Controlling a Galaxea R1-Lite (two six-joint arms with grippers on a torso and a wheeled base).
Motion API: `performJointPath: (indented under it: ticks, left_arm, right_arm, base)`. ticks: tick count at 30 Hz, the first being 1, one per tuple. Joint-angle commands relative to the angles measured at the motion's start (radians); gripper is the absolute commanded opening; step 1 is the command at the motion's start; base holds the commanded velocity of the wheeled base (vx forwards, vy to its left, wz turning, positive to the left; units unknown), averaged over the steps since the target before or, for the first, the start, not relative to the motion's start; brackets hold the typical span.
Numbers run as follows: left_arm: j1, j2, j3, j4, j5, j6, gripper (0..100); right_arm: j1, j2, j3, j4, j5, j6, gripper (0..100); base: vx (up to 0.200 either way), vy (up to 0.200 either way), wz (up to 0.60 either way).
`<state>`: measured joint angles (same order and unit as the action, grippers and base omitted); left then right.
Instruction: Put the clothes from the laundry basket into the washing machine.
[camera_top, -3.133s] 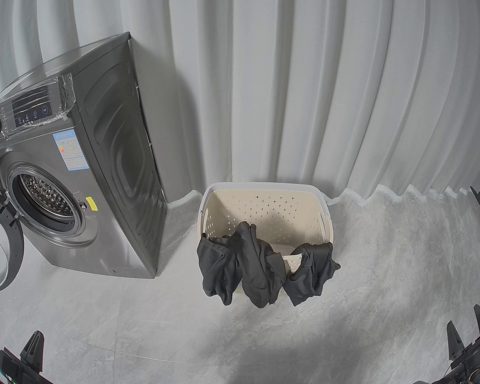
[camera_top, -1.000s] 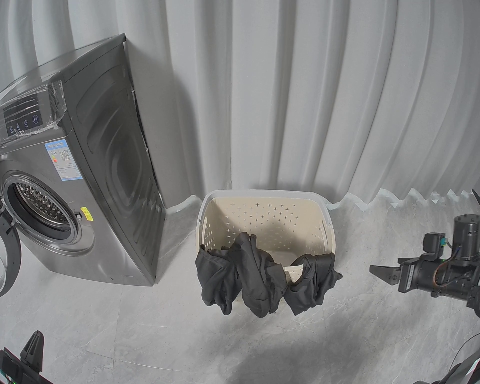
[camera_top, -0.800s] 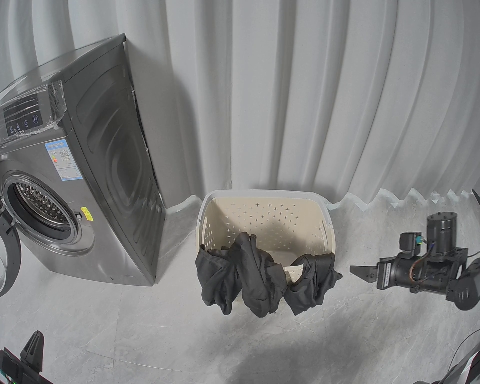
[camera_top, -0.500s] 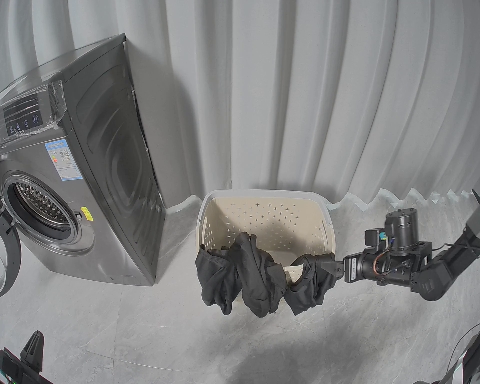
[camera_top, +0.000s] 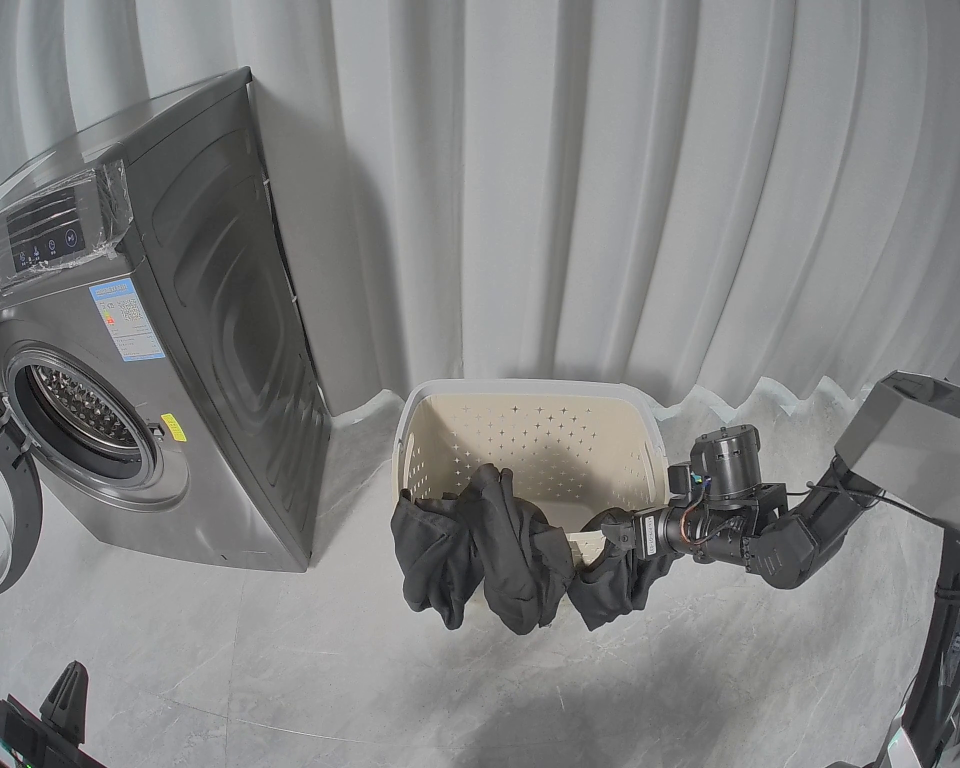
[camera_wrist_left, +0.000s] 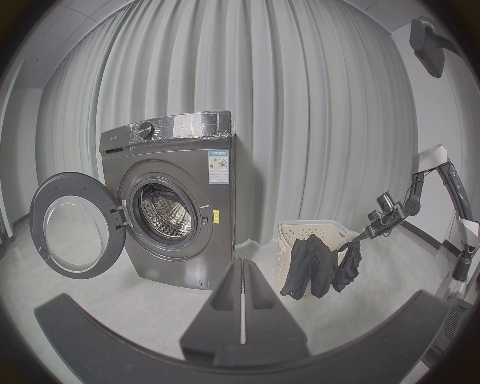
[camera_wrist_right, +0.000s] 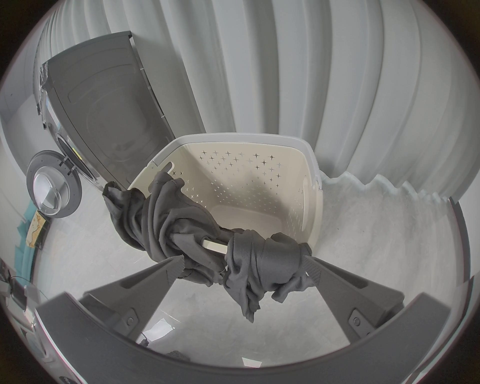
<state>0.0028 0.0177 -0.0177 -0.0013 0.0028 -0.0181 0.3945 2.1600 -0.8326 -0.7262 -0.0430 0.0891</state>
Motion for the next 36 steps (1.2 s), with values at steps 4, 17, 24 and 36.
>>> performJointPath:
  ticks: [4,17,24,36]
  left_arm:
    - [0.000,-0.018,0.016,0.000,0.000,-0.002,0]
    - [0.000,-0.018,0.016,0.000,0.000,-0.003,0]
    - [0.000,-0.018,0.016,0.000,0.000,-0.003,0]
    - [0.000,-0.018,0.016,0.000,0.000,-0.003,0]
  right_arm:
    - [0.004,0.103,-0.080,0.001,-0.018,-0.014,100]
    - [0.011,0.124,-0.119,0.001,-0.026,-0.022,100]
    - [0.009,0.143,-0.126,-0.001,-0.028,-0.023,0]
    - [0.001,0.166,-0.165,-0.001,-0.029,-0.039,0]
  base:
    - [0.000,0.000,0.00]
    - [0.000,0.000,0.00]
    - [0.000,0.000,0.00]
    - [0.000,0.000,0.00]
